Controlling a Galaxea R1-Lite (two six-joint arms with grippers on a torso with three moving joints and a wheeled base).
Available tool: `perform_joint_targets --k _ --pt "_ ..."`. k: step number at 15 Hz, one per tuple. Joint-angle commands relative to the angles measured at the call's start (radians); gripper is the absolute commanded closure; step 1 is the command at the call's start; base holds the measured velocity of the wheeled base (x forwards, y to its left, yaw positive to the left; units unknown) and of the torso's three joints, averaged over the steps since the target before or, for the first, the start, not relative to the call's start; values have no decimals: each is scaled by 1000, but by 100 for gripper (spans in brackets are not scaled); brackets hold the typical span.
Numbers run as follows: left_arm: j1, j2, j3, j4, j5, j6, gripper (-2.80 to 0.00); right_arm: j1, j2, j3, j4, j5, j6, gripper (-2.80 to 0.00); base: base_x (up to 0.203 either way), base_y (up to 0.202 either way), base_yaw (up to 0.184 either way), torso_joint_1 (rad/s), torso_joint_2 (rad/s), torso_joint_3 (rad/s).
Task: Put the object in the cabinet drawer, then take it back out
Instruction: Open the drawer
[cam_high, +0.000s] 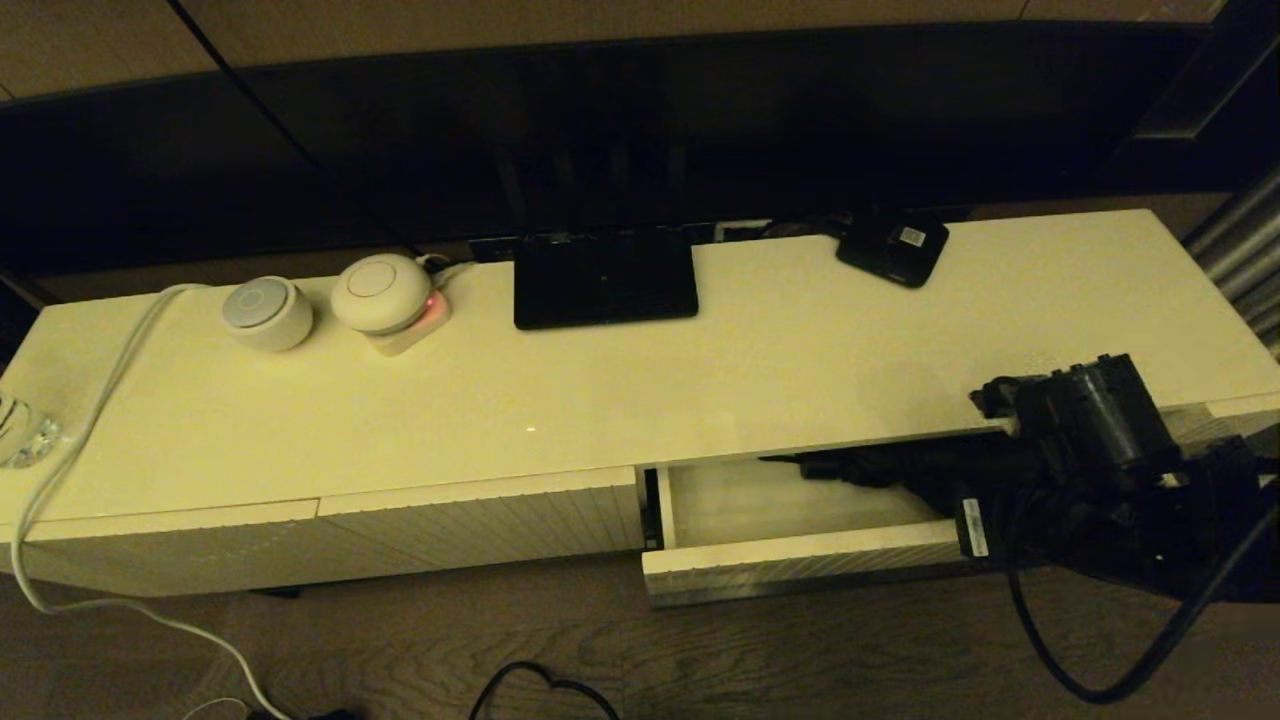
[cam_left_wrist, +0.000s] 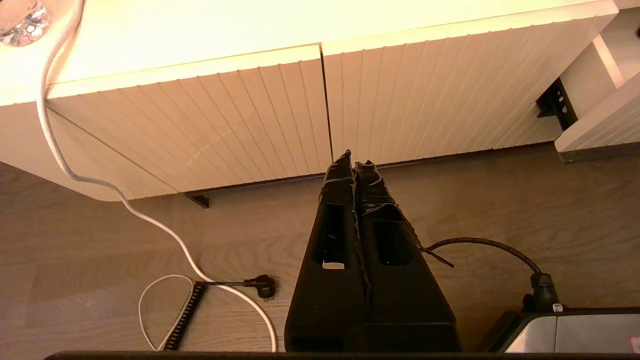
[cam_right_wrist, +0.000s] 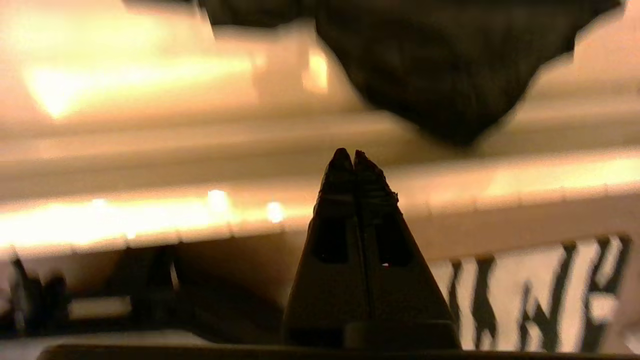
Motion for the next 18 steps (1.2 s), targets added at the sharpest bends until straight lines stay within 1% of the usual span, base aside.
perform_joint_targets --k 1,3,4,8,13,16,18 --pt "0 0 3 0 0 1 0 1 35 13 -66 -8 -14 0 0 0 0 0 0 0" --pt "0 0 3 0 0 2 0 1 21 16 -69 -8 -50 0 0 0 0 0 0 0" --pt "0 0 3 0 0 0 0 2 18 14 -69 -7 -52 0 0 0 0 0 0 0" --pt "0 0 3 0 0 0 0 0 92 54 -67 -5 -52 0 0 0 0 0 0 0" --pt "0 0 3 0 0 1 0 -8 77 91 -49 6 -45 0 0 0 0 0 0 0" --pt "0 0 3 0 0 0 0 -12 41 102 -9 22 -43 0 0 0 0 0 0 0" --pt "0 0 3 0 0 0 0 -13 -8 89 77 55 -43 0 0 0 0 0 0 0"
